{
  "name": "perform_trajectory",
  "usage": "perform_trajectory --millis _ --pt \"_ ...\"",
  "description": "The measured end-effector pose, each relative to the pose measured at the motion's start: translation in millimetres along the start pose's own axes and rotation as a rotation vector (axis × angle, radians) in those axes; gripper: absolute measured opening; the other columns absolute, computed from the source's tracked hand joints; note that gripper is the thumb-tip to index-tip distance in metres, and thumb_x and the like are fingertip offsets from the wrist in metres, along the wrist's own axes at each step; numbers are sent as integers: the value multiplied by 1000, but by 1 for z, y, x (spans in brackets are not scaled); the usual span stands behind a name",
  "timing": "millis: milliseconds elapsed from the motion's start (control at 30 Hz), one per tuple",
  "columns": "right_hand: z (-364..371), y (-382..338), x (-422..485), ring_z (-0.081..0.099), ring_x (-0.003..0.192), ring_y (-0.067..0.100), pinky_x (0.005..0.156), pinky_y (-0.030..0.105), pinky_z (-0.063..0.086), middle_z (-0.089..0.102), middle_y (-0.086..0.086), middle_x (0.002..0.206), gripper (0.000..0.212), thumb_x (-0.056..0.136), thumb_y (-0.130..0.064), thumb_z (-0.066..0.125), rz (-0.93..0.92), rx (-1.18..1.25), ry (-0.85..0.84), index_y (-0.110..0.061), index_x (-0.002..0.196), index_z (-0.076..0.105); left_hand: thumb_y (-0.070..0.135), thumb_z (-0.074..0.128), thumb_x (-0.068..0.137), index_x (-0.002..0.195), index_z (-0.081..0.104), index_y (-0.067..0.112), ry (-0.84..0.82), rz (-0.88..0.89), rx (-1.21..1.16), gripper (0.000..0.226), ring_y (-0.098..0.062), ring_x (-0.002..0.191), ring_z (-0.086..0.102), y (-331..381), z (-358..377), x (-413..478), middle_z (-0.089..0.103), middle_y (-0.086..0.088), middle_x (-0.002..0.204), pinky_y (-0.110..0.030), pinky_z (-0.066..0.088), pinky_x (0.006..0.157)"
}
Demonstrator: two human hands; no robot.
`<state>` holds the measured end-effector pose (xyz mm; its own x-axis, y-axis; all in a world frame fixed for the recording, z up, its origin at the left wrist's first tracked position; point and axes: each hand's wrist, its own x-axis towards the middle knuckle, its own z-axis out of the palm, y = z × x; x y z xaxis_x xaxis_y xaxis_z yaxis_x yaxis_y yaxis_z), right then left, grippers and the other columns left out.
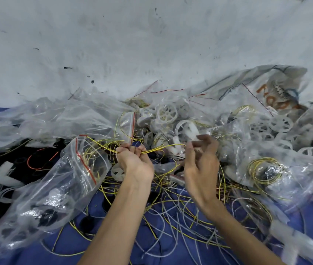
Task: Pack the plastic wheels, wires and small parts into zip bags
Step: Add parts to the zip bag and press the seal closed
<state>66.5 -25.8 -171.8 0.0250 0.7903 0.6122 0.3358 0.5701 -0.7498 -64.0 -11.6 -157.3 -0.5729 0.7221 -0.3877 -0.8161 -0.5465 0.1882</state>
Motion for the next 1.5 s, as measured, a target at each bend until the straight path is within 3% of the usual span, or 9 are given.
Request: perform_trajectory --millis 67,200,533,633,767,967,1200,1333,1500 --pt "9 -1 -7 60 64 10 61 32 51 63 -10 78 21 93 -42 48 232 312 80 -21 99 46 11 24 102 61 38 14 5 63 11 43 -7 28 23 0 4 2 28 5 49 -15 30 35" --pt "33 -15 2 63 79 22 64 31 51 66 11 92 35 96 -46 40 1038 813 -388 -15 96 58 21 31 103 66 41 13 7 87 163 40 -8 43 25 -6 -4 0 23 2 58 -15 32 36" --pt "59 -25 28 19 47 10 50 23 27 26 -4 55 40 98 -38 37 1202 1130 95 -18 63 37 16 25 99 87 57 2 122 64 537 38 -6 23 24 6 -19 6 24 6 33 -9 18 30" --pt "67 -27 22 23 50 9 48 20 22 34 -2 60 29 99 -22 38 1092 997 159 -13 74 49 -3 21 92 80 51 5 135 110 564 34 -5 20 26 5 -26 7 29 7 26 -8 19 29" --pt "70 -23 9 33 52 7 50 17 29 40 0 66 31 101 -11 33 780 1022 -99 -9 79 54 1 28 94 75 52 9 121 161 821 31 -12 33 38 12 -34 12 44 -2 37 -17 25 36" --pt "57 -1 21 57 77 28 71 34 43 60 15 83 28 100 -15 33 -534 -114 -505 2 100 56 19 36 99 85 59 9 -409 460 1918 29 -32 91 58 24 -30 3 62 -13 87 -34 40 73" --pt "61 8 39 37 51 14 52 23 31 46 -3 52 33 96 -16 47 -195 -33 -516 -22 65 45 24 33 101 84 46 13 -648 827 2019 24 -35 76 54 32 -32 -10 60 -14 78 -43 40 69" --pt "62 3 42 36 56 10 55 31 36 60 7 57 22 89 -15 60 -79 -22 -423 -1 75 67 23 31 102 87 41 13 -636 810 1966 20 -35 70 55 26 -35 -11 56 -11 74 -42 36 59" --pt "54 -5 41 54 68 26 65 35 39 58 12 73 27 95 -13 47 -424 -362 -655 -2 76 63 19 30 101 92 45 9 -612 756 1905 21 -28 66 53 30 -43 -5 58 -9 77 -40 37 57"
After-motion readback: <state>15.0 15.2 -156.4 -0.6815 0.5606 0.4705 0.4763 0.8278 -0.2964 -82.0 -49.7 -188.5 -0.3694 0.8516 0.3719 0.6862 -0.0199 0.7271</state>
